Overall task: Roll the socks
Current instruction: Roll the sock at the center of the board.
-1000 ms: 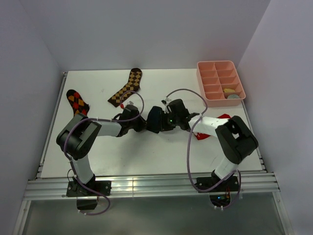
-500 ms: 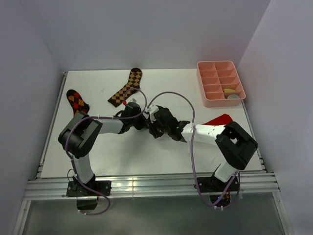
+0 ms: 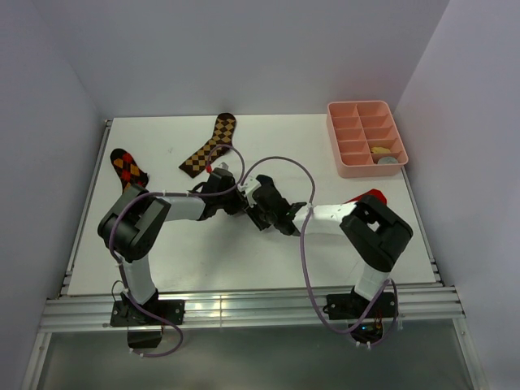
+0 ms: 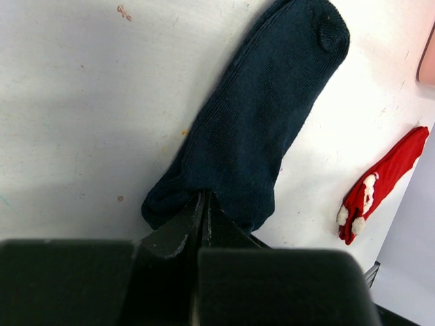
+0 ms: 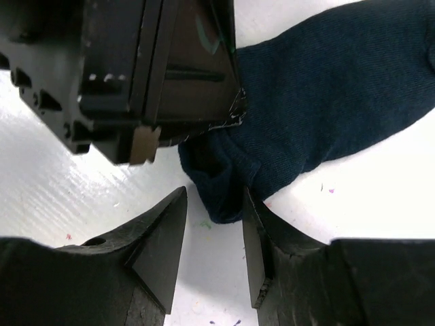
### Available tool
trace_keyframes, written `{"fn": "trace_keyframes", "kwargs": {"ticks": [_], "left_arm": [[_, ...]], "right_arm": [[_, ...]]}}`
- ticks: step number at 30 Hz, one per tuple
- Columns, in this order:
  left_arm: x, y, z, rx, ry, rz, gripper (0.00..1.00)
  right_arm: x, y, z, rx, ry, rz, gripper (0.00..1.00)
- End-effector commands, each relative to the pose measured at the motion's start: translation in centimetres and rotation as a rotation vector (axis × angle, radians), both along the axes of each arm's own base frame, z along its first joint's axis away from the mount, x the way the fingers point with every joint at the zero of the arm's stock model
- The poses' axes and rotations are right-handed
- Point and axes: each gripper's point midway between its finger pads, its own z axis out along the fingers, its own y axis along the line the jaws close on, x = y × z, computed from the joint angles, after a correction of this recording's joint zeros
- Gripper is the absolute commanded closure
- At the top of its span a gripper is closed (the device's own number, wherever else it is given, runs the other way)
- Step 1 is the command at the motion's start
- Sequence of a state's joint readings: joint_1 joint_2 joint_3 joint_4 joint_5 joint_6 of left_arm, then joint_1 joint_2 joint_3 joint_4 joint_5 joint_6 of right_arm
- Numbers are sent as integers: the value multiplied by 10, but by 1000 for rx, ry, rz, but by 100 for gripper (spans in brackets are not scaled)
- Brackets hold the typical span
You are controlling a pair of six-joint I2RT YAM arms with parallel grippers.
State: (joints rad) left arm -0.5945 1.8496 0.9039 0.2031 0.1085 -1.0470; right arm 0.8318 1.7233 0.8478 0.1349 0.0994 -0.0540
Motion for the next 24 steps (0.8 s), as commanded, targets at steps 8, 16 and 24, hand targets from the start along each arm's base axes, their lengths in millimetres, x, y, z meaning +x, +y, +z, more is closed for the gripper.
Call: {"fn": "trace_keyframes", "kwargs": {"ticks": [8,16,24], "left_arm": [[-12,7,-21,71,52,-34,97],[-11,7,-19,71,45,-38,98],[-11,6,-17,68,43,-45,100]], "right_arm": [[23,12,29,52,-115,-35,54],[24,14,11,9,-80,-26,54],[13,11,-17,-49,42,-41,71]]}}
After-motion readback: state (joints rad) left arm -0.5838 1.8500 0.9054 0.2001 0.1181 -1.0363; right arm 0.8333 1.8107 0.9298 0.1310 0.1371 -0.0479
